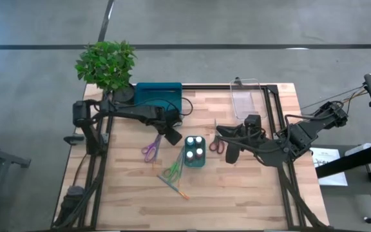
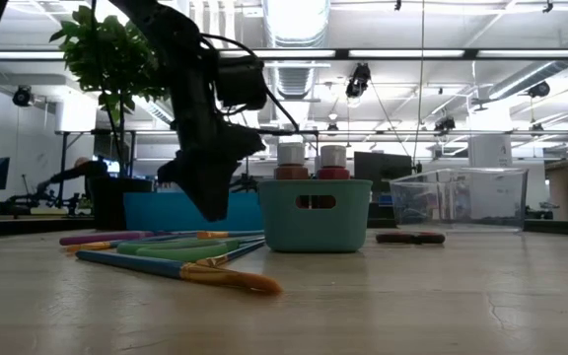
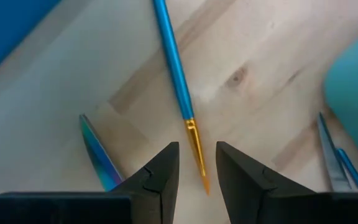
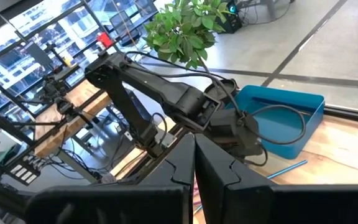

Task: Pick & Place Paint Supplies
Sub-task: Put the top big blue paint brush into the blue bin

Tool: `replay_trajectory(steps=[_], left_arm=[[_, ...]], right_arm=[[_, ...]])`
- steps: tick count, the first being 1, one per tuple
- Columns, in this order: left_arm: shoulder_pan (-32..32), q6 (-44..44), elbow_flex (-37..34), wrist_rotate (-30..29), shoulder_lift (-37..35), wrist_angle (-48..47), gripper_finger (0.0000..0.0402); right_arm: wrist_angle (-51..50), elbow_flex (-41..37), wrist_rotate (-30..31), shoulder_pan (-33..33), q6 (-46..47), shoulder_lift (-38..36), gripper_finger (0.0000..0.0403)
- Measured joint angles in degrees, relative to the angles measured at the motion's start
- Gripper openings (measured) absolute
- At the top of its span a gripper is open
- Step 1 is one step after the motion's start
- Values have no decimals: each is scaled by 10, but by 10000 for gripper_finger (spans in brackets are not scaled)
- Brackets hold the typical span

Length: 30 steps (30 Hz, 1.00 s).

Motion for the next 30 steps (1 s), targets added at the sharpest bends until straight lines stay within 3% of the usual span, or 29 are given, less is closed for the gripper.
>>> replay_trajectory(steps=[30], left_arm=[[14, -13, 0, -67, 35, 49, 113]], right_arm=[[-2, 0, 0, 0, 0, 0, 9]])
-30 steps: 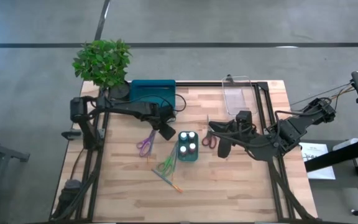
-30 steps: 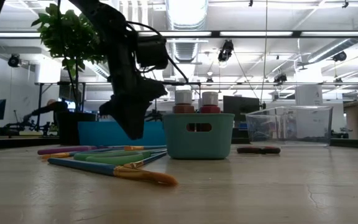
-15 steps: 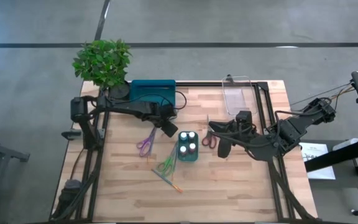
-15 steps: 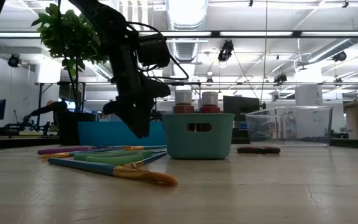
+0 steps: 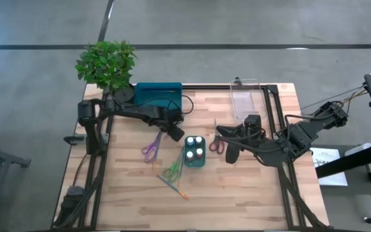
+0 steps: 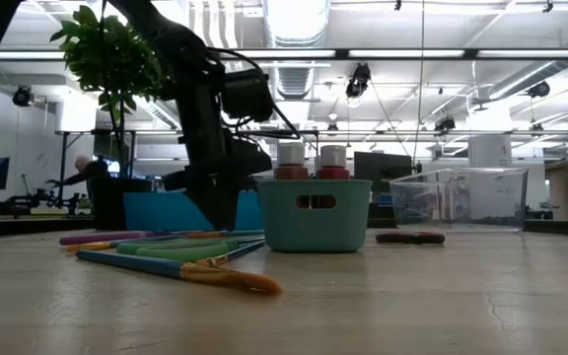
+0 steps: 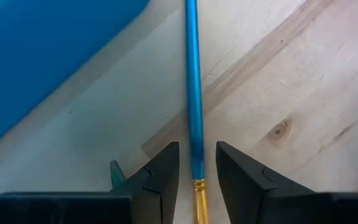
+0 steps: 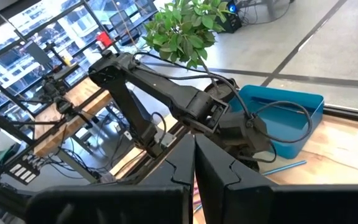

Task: Pick & Place Paint Supplies
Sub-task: Put the top big blue paint brush into the blue bin

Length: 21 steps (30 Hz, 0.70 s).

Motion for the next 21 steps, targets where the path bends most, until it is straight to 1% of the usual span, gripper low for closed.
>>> replay_trajectory(steps=[8, 16, 18, 21], left_arm=[[0, 18, 3, -3, 25, 3, 113], [-2, 19, 2, -9, 28, 8, 109], [-2, 19, 2, -10, 28, 10, 99], [-2, 19, 2, -11, 29, 14, 64]], right_arm=[[-2, 0, -2, 0, -6, 0, 9], [-2, 0, -2, 0, -6, 0, 9], [-2, 0, -2, 0, -6, 0, 9], [-4, 0, -2, 0, -6, 0, 9]])
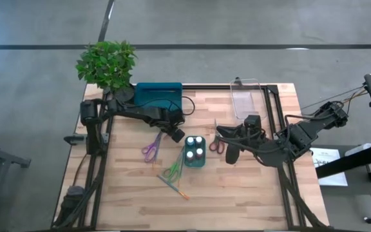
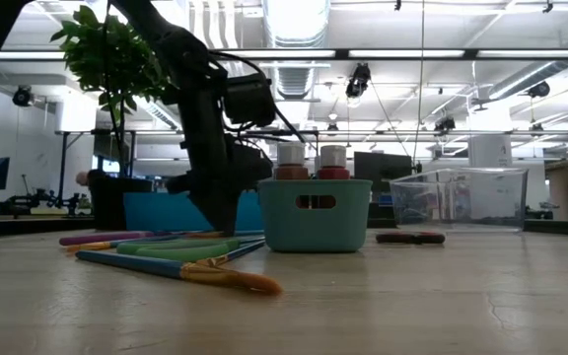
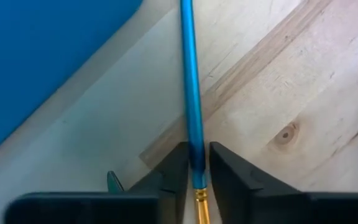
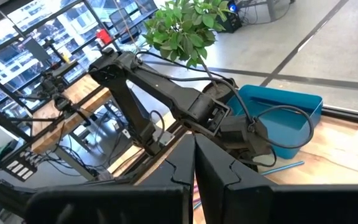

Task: Pick & Place Paint Supplies
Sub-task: Put the top big blue paint brush into the blue bin

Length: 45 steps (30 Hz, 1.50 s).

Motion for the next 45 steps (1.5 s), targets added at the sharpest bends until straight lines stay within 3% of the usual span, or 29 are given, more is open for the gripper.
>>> replay_trajectory(steps=[4, 14, 20, 27, 34, 45], left_arm=[[0, 11, 0, 0, -1, 7, 15], [1, 15, -3, 5, -18, 11, 14], [3, 16, -3, 46, -48, 4, 2], [6, 21, -3, 45, -93, 3, 1], [10, 45, -2, 52, -88, -9, 1], [11, 28, 6, 52, -76, -49, 74]], right_arm=[[-1, 0, 0, 0, 0, 0, 9], [-3, 0, 0, 0, 1, 0, 9], [-6, 0, 0, 0, 7, 0, 9], [-6, 0, 1, 0, 11, 1, 9], [-6, 0, 1, 0, 11, 1, 9], [-6, 0, 1, 0, 11, 1, 9]])
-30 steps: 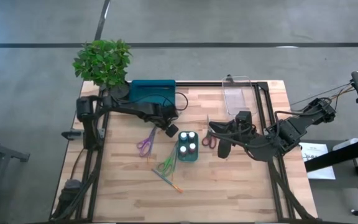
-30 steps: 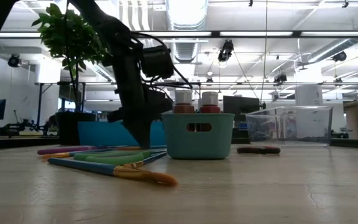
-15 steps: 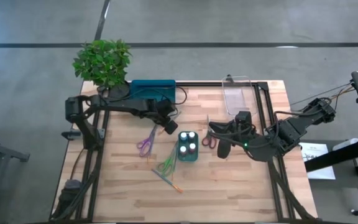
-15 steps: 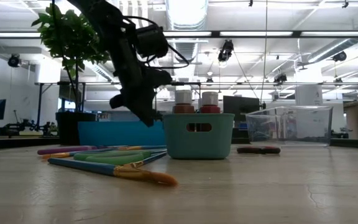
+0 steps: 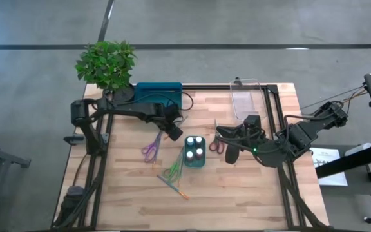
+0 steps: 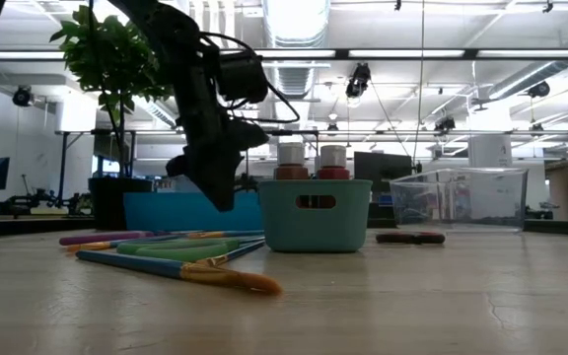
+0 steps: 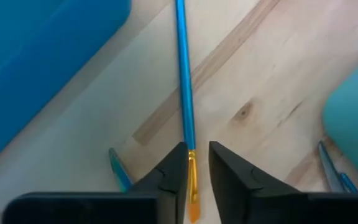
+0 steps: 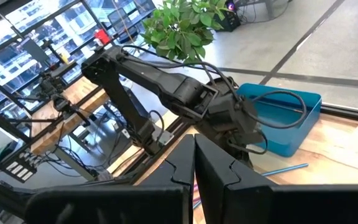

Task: Pick & Place Paint Supplies
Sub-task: Put the top big blue paint brush into the blue bin

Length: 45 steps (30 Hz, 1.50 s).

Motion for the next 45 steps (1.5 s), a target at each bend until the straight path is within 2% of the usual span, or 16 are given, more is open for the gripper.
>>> replay_trajectory(steps=[15, 45], left_arm=[[1, 7, -1, 0, 42, -1, 85], [-3, 37, -4, 2, 43, 0, 85]], right_arm=[[1, 0, 1, 0, 0, 0, 9], [-3, 0, 1, 0, -2, 0, 9]])
